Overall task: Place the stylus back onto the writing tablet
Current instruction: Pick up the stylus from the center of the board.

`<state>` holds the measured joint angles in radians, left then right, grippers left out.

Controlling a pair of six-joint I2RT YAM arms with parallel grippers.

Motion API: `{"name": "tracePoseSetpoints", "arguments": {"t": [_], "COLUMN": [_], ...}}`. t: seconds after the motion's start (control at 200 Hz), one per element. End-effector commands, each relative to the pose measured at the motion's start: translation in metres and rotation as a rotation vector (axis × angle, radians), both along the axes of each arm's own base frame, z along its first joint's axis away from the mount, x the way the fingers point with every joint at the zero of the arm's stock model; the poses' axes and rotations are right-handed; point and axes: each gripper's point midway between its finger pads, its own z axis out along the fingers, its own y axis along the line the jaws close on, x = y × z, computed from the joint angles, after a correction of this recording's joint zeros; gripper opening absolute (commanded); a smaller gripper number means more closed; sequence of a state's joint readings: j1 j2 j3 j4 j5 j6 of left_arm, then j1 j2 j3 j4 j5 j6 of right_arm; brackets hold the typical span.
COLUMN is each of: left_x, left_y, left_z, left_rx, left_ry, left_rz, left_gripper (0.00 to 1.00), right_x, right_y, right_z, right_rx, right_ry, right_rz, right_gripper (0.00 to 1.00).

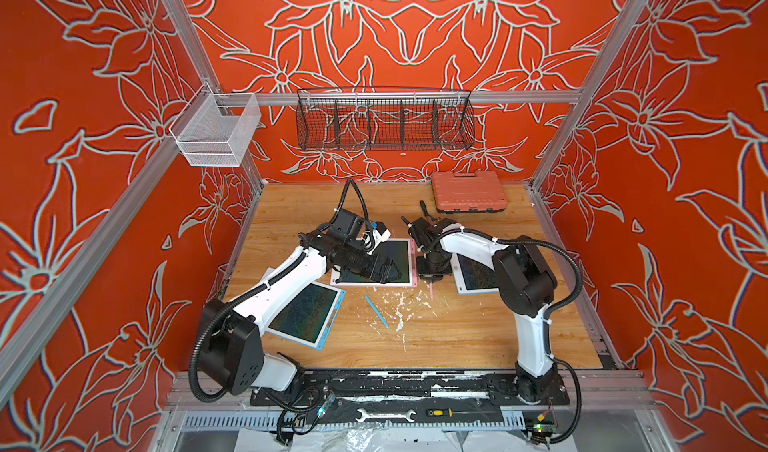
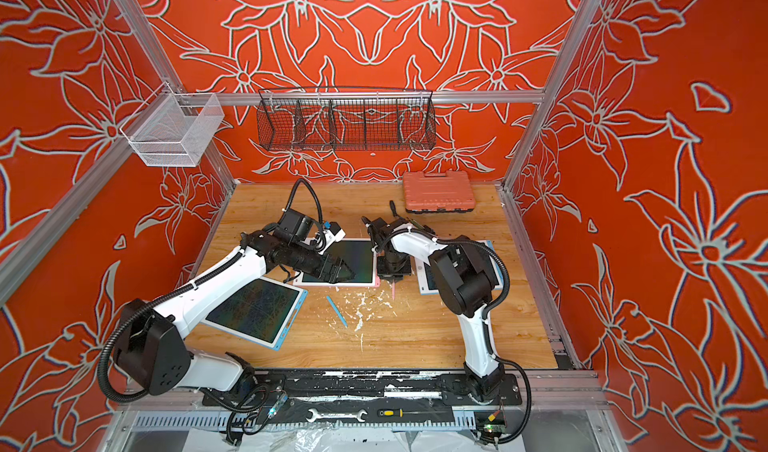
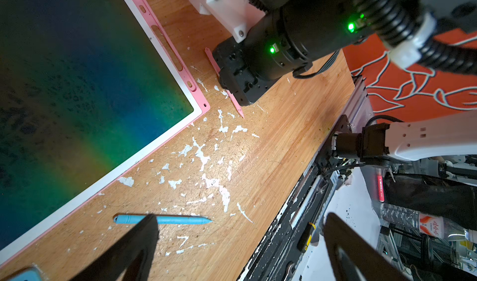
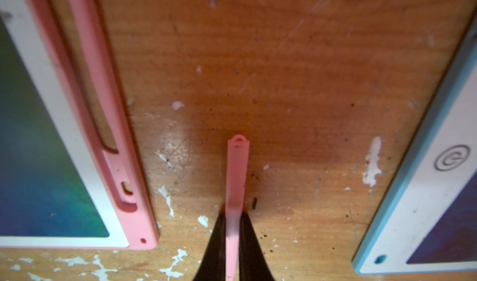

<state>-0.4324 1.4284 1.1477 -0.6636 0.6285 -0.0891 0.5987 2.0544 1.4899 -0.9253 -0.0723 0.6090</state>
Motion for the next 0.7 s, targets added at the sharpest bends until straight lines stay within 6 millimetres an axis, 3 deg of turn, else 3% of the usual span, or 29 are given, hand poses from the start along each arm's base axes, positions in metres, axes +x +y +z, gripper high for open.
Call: {"name": "tracePoseSetpoints", "arguments": {"t": [0.0, 0.696], "left_x": [-0.0036, -0.0036], "left_y": [-0.001, -0.001], "left_z": [-0.0028, -0.003], "left_rx": [0.003, 0.003], "left_ry": [-0.003, -0.003], "left_rz": [-0.017, -0.017], "left_gripper": [0.97, 0.97], "right_x": [-0.0123, -0.01], "right_y": [-0.0015, 0.0048], "right_z": [-0.0136, -0.0053], "right_rx": [0.004, 0.07], "right_ry": [0.047, 0.003], "right_rz": [-0.008, -0.04], "right_gripper": [0.1, 0.11]}}
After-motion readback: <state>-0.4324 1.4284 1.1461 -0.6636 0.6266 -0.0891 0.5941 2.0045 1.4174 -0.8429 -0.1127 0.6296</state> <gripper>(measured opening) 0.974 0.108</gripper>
